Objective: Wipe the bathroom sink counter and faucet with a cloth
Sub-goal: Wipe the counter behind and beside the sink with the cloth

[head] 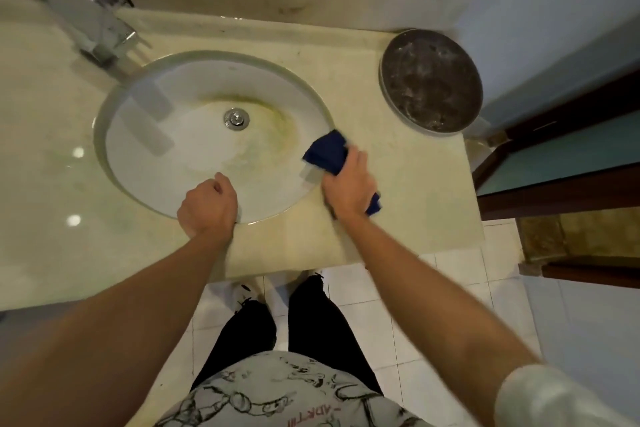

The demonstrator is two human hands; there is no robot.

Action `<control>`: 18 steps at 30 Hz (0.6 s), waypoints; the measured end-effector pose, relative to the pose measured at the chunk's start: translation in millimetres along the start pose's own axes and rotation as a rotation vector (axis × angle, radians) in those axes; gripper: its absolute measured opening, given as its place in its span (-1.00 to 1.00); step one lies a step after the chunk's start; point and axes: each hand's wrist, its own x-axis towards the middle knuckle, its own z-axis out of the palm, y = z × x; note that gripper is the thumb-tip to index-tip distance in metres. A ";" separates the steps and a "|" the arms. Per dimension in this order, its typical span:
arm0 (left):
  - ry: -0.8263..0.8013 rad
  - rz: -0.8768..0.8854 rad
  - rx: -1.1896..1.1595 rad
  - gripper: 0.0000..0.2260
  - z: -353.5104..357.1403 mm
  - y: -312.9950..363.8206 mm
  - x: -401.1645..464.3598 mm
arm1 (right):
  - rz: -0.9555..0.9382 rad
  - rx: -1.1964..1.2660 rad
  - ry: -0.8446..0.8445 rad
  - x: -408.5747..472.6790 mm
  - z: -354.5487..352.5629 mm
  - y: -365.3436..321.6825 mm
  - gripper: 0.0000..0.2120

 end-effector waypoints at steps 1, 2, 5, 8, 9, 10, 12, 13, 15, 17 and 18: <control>0.002 0.005 0.001 -0.49 0.3 -0.6 0.3 | -0.047 -0.018 0.004 19.4 -6.2 6.2 -0.47; 0.000 0.008 0.003 -0.49 0.2 -0.5 0.2 | -0.086 -0.032 0.004 40.1 -12.0 12.5 -0.48; -0.003 0.009 0.005 -0.50 0.7 0.0 3.4 | -0.171 -0.075 0.009 90.8 -28.0 25.7 -0.51; -0.002 -0.010 0.010 -0.51 1.1 0.7 4.6 | -0.206 -0.129 0.024 107.2 -30.0 30.5 -0.53; -0.003 -0.013 0.006 -0.50 1.9 0.3 5.1 | -0.197 -0.137 0.031 104.9 -27.7 30.2 -0.53; -0.004 -0.018 0.001 -0.50 2.4 0.1 5.1 | -0.181 -0.138 0.037 99.8 -24.7 30.4 -0.54; -0.004 -0.023 -0.007 -0.49 1.9 0.4 4.1 | -0.165 -0.123 0.045 81.5 -19.7 30.2 -0.55; -0.005 -0.021 -0.013 -0.50 1.7 0.3 3.6 | -0.161 -0.115 0.044 69.1 -17.8 30.4 -0.55; -0.004 -0.018 -0.030 -0.50 0.8 -0.3 3.6 | -0.128 -0.115 0.042 39.3 -12.9 29.9 -0.54; -0.017 -0.017 -0.046 -0.51 -2.3 -0.2 1.6 | -0.072 -0.130 0.040 2.2 -5.2 26.6 -0.49; -0.027 -0.017 -0.059 -0.51 -4.5 0.3 0.0 | -0.042 -0.137 0.043 -18.0 -0.2 23.3 -0.46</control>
